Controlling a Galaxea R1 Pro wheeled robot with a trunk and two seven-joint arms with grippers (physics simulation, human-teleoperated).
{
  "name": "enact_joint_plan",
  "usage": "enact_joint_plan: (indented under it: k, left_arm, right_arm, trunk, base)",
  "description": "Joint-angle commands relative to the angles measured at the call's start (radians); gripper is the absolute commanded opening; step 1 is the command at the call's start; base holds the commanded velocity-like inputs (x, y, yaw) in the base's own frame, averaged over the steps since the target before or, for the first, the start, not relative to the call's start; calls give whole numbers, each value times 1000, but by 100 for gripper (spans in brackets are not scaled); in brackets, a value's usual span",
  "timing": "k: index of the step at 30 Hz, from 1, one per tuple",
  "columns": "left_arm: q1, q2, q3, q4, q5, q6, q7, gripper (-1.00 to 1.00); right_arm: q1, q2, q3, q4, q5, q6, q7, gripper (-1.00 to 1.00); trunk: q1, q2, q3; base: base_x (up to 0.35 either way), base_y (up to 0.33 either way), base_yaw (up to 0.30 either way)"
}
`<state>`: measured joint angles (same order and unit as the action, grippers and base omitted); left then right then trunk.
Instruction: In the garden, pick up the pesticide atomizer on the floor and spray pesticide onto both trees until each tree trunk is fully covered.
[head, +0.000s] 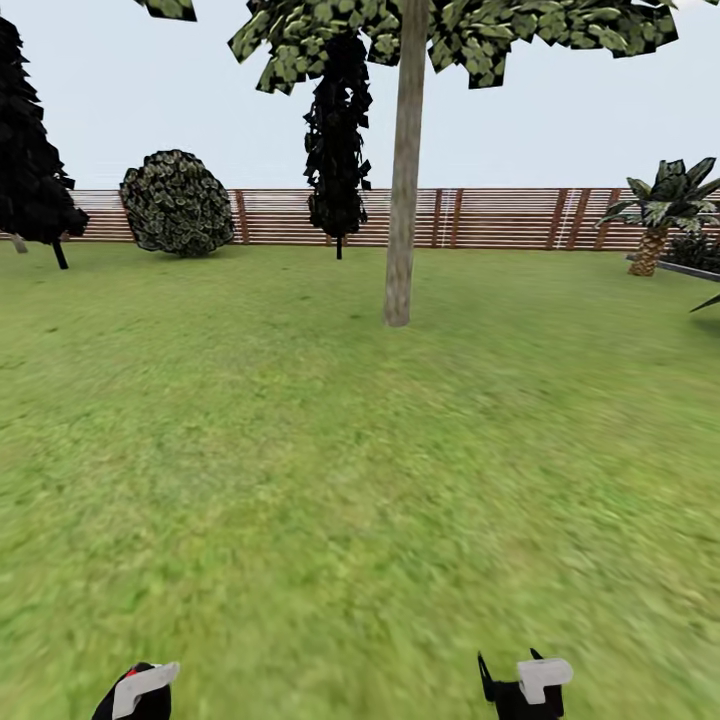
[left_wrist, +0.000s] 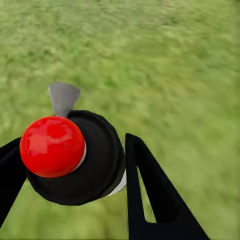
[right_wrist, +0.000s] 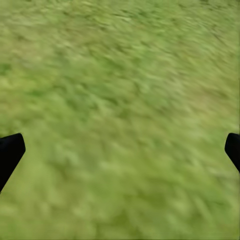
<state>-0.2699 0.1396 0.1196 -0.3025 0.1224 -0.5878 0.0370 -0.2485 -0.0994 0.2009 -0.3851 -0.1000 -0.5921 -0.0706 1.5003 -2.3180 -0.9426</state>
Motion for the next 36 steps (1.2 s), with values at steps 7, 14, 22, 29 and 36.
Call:
enact_joint_plan:
  k: [7, 14, 22, 29, 36]
  left_arm:
    - [0, 0, 0, 0, 0, 0, 0, -100]
    - [0, 0, 0, 0, 0, 0, 0, -100]
    - [0, 0, 0, 0, 0, 0, 0, -100]
    - [0, 0, 0, 0, 0, 0, 0, -100]
    - [0, 0, 0, -1, 0, -1, 0, -100]
  right_arm:
    - [0, 1, 0, 0, 0, 0, 0, 100]
    - [0, 1, 0, 0, 0, 0, 0, 100]
    - [0, 0, 0, 0, 0, 0, 0, 100]
    - [0, 1, 0, 0, 0, 0, 0, 100]
    - [0, 0, 0, 0, 0, 0, 0, 100]
  trunk:
    - [0, 0, 0]
    - [0, 0, 0]
    - [0, 0, 0]
    - [0, 0, 0]
    - [0, 0, 0]
  base:
    - [340, 0, 0]
    - [340, 0, 0]
    - [340, 0, 0]
    - [340, 0, 0]
    - [340, 0, 0]
